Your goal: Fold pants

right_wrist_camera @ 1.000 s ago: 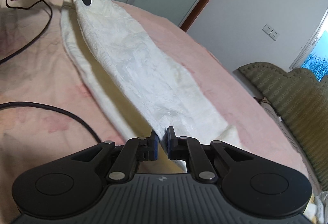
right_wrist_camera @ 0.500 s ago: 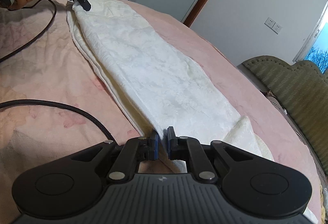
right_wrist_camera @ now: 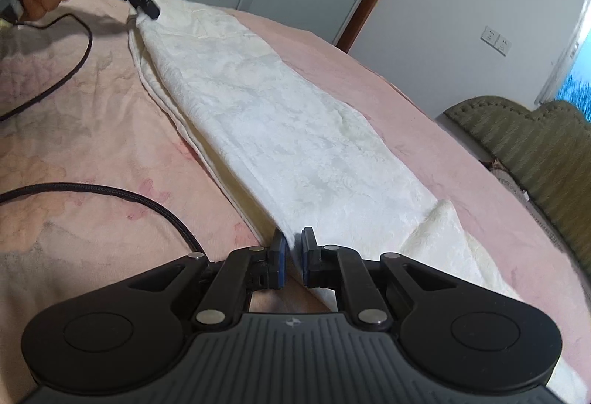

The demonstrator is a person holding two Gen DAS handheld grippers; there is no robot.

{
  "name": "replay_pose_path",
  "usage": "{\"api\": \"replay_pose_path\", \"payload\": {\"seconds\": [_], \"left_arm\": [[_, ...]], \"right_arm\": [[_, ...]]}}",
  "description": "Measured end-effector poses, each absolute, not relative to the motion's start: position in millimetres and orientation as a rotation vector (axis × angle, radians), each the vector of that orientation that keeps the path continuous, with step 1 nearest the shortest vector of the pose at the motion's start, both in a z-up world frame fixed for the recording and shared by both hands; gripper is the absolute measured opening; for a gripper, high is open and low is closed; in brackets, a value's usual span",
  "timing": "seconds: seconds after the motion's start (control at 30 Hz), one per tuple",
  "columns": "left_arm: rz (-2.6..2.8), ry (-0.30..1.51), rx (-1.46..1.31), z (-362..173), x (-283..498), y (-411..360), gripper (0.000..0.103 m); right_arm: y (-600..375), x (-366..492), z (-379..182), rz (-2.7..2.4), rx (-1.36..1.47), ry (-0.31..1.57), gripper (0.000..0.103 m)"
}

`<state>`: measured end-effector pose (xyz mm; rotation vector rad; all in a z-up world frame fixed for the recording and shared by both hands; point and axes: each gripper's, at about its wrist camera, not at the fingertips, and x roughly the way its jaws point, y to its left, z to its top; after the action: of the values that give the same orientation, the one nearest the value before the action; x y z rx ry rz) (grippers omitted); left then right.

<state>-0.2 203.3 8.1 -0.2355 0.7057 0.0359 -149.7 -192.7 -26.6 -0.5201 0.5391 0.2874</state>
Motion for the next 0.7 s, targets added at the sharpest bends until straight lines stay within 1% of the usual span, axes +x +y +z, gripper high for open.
{"api": "replay_pose_path", "payload": {"seconds": [0.07, 0.17, 0.2, 0.23, 0.4, 0.43, 0.47, 0.5, 0.53, 0.63, 0.7], "left_arm": [[0.052, 0.740, -0.249, 3, 3, 207, 0.018], [0.060, 0.744, -0.324, 7, 0, 218, 0.021], [0.082, 0.732, -0.332, 10, -2, 219, 0.027], [0.127, 0.711, -0.322, 15, -6, 219, 0.036], [0.320, 0.553, -0.210, 48, -26, 200, 0.036], [0.301, 0.533, -0.212, 54, -26, 193, 0.038], [0.261, 0.532, -0.209, 58, -25, 184, 0.041], [0.207, 0.545, -0.202, 60, -20, 173, 0.048], [0.143, 0.558, -0.194, 58, -16, 158, 0.053], [-0.022, 0.625, -0.131, 45, -1, 105, 0.054], [-0.127, 0.676, -0.088, 33, 6, 66, 0.054]], "right_arm": [[-194, -148, -28, 0.285, -0.494, 0.536, 0.008], [-191, -149, -28, 0.280, -0.504, 0.529, 0.008], [-191, -150, -28, 0.281, -0.506, 0.528, 0.008], [-191, -150, -28, 0.281, -0.507, 0.528, 0.008], [-190, -151, -28, 0.273, -0.523, 0.527, 0.008], [-189, -152, -28, 0.272, -0.524, 0.528, 0.008], [-189, -153, -27, 0.273, -0.521, 0.532, 0.008], [-191, -153, -24, 0.278, -0.508, 0.537, 0.008], [-194, -154, -22, 0.285, -0.489, 0.548, 0.008], [-214, -161, -10, 0.306, -0.383, 0.567, 0.009], [-242, -170, 1, 0.272, -0.254, 0.560, 0.009]]}}
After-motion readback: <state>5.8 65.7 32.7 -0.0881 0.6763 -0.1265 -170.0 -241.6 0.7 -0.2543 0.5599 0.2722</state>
